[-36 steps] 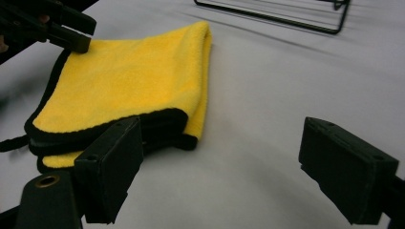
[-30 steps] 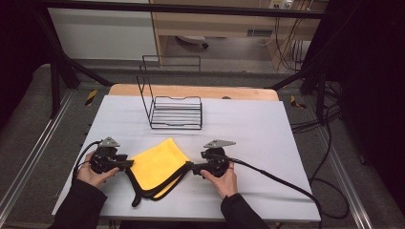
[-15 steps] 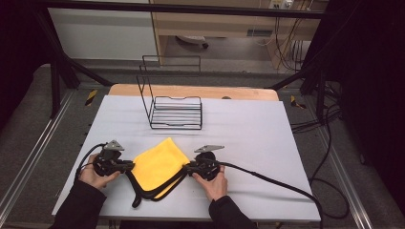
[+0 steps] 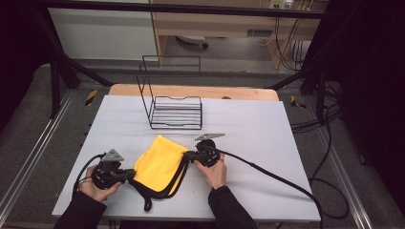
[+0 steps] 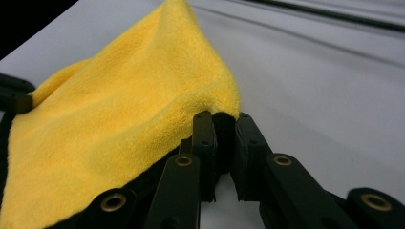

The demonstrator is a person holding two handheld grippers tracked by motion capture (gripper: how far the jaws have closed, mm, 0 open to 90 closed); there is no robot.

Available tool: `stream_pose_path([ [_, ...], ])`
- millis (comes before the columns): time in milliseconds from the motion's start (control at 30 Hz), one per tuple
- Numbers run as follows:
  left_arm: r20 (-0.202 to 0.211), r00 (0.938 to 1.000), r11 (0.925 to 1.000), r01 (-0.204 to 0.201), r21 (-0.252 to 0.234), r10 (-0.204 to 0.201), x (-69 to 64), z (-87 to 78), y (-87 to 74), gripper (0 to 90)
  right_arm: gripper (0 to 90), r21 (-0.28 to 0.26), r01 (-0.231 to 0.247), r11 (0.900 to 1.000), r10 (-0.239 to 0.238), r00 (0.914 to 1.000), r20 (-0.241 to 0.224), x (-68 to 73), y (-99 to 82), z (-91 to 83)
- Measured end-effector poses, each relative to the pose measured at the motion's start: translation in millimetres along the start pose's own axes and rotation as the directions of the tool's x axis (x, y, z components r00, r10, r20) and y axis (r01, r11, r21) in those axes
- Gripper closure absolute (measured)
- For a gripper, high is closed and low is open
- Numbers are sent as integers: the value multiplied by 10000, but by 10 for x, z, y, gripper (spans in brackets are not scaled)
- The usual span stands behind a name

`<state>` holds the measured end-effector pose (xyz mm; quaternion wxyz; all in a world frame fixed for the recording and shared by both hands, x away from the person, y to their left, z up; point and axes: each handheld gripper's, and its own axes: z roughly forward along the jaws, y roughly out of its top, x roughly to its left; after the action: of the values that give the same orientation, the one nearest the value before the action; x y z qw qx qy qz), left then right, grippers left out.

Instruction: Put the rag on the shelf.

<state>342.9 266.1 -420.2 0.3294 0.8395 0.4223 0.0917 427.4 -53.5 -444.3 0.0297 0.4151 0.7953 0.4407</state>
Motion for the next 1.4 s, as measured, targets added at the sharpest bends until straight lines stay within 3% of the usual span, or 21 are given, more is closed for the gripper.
stream_pose_path([
  [167, -293, 9995, 9997, 73, -230, -80, -114, -5, -42, 835, 814, -154, 541, 9984, -543, 9984, -159, -66, 132, 184],
  [333, -269, 9996, 9986, 64, -527, -78, -44, -26, -20, 743, 760, -160, 699, 9974, -699, 9975, 53, -99, 171, 289],
  [467, -485, 9987, 9924, -187, -1214, 129, 54, -108, 105, 531, 573, -391, 1004, 9942, -979, 9934, 605, -66, 195, 198],
  [567, -852, 9961, 9894, -331, -1410, 212, 144, -99, 280, 430, 456, -743, 1068, 9915, -1027, 9931, 565, -27, 232, 90],
  [633, -1049, 9944, 9903, -305, -1358, 163, 213, -42, 405, 382, 370, -798, 1055, 9912, -1016, 9935, 510, 1, 246, 31],
  [800, -900, 9959, 9914, -43, -1309, -75, 382, 228, 666, 257, 240, -699, 1085, 9916, -1052, 9932, 491, 41, 224, -46],
  [867, -1013, 9949, 9928, -103, -1197, -19, 436, 349, 737, 259, 205, -601, 1022, 9929, -993, 9938, 497, 35, 212, -55],
  [1033, -923, 9949, 9946, 309, -993, -401, 564, 600, 832, 305, 169, -494, 859, 9951, -832, 9951, 534, 16, 176, -38],
  [1200, -1064, 9934, 9961, 348, -807, -433, 616, 749, 858, 439, 185, -544, 642, 9965, -614, 9967, 522, 4, 166, 3],
  [1333, -588, 9960, 9954, 634, -721, -677, 666, 802, 839, 521, 235, -783, 250, 9966, -203, 9979, 614, -9, 178, 42],
  [1400, -499, 9969, 9964, 569, -622, -600, 650, 828, 835, 558, 261, -859, 31, 9963, 23, 9980, 635, -18, 192, 74],
])
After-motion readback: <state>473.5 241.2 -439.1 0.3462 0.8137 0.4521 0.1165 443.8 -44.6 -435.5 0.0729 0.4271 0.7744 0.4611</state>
